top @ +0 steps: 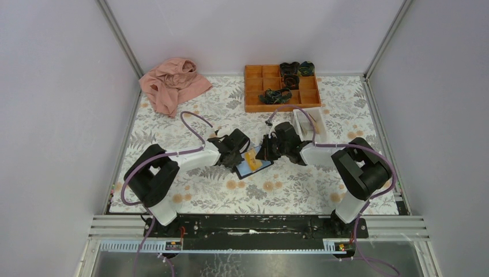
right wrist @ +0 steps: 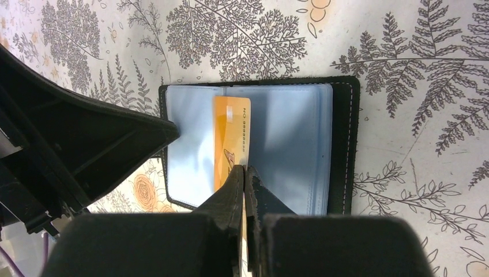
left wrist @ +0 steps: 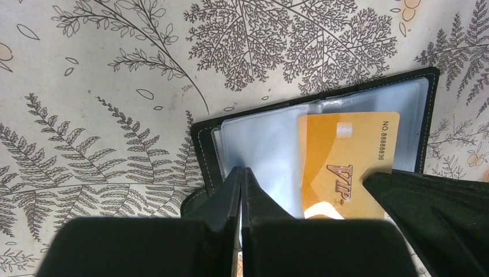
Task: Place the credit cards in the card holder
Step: Insert the credit card into the card holder, then pick up the credit card from the storage box.
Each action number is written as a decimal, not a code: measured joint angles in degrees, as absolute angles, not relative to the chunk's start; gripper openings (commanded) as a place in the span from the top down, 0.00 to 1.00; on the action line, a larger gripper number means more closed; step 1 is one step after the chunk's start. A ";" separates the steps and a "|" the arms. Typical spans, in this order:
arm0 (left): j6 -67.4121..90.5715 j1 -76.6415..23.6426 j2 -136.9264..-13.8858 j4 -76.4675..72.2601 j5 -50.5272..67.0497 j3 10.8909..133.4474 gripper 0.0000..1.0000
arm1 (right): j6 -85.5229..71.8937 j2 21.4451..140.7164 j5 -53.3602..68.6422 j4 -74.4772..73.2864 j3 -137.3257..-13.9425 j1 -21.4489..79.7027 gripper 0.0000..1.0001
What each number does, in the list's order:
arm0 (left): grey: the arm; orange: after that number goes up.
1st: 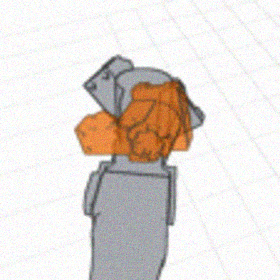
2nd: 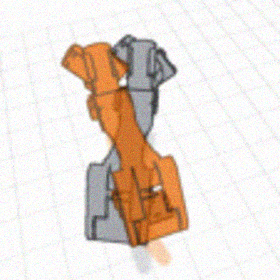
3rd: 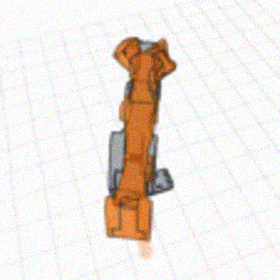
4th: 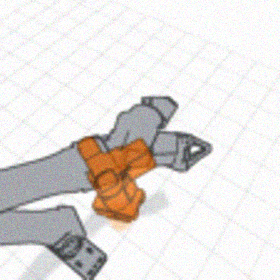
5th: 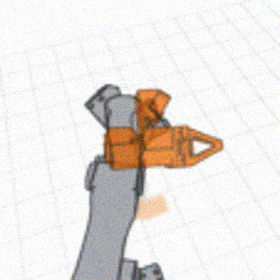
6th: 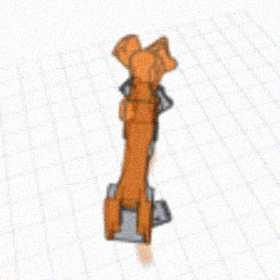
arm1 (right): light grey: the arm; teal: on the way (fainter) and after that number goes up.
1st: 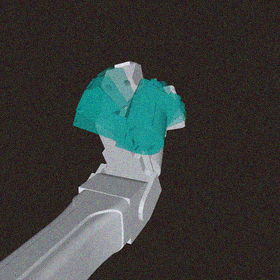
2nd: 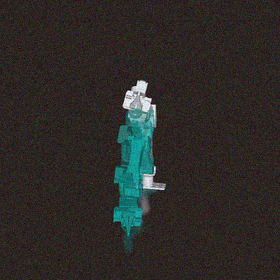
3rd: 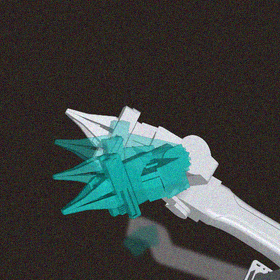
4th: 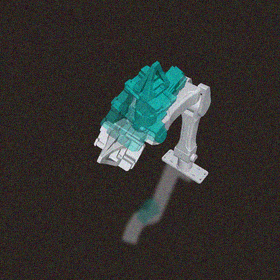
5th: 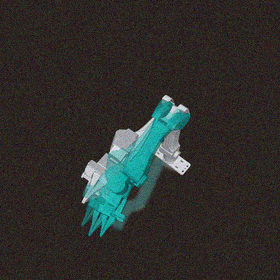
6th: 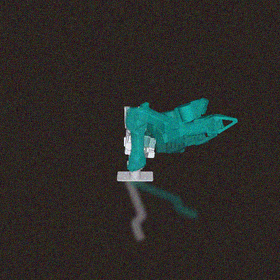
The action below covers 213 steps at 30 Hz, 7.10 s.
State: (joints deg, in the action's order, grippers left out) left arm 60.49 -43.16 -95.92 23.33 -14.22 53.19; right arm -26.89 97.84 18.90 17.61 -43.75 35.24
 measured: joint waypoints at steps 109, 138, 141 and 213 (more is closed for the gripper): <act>67.22 -49.54 -91.09 35.64 -17.15 52.86 0.96 | -23.73 100.01 22.98 10.83 -47.72 38.26 0.53; 67.48 -49.84 -93.27 35.59 -17.45 51.83 0.98 | -21.30 99.39 12.78 5.30 -50.43 38.52 0.87; 67.48 -49.84 -93.27 35.59 -17.45 51.83 0.99 | -21.30 99.37 12.25 5.43 -50.43 38.52 0.88; 66.59 -49.87 -80.66 40.88 -21.74 53.54 0.49 | -16.03 93.30 -5.08 -16.14 -71.48 38.39 0.45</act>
State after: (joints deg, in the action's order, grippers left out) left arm 66.59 -49.87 -80.66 40.88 -21.74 53.54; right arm -16.03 93.30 -5.08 -16.14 -71.48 38.39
